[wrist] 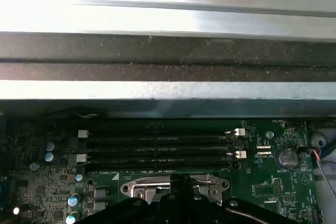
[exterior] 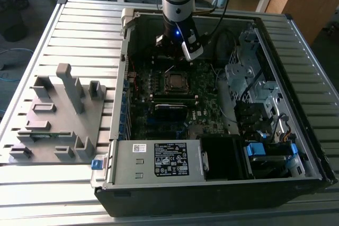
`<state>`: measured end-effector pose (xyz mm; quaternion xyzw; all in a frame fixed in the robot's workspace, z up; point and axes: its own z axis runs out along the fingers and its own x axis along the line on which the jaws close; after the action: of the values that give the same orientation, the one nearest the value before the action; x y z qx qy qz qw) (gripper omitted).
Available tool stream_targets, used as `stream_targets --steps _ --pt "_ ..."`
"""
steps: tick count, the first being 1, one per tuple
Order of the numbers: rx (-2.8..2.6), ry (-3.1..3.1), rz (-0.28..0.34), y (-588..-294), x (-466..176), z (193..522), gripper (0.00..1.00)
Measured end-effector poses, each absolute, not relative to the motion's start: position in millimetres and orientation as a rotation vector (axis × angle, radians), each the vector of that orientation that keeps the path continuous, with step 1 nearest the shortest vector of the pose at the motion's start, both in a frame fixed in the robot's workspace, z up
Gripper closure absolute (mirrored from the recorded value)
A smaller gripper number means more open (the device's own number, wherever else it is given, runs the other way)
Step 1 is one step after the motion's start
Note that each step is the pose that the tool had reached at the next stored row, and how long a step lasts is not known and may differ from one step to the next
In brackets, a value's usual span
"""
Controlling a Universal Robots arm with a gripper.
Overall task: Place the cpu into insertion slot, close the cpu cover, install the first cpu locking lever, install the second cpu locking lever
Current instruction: 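Install the first cpu locking lever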
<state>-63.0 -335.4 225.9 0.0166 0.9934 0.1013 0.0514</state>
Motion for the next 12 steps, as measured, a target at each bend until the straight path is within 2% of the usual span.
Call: stream_targets --steps 12 --pt "0.244 3.002 0.296 -334.8 -62.3 222.0 0.9"
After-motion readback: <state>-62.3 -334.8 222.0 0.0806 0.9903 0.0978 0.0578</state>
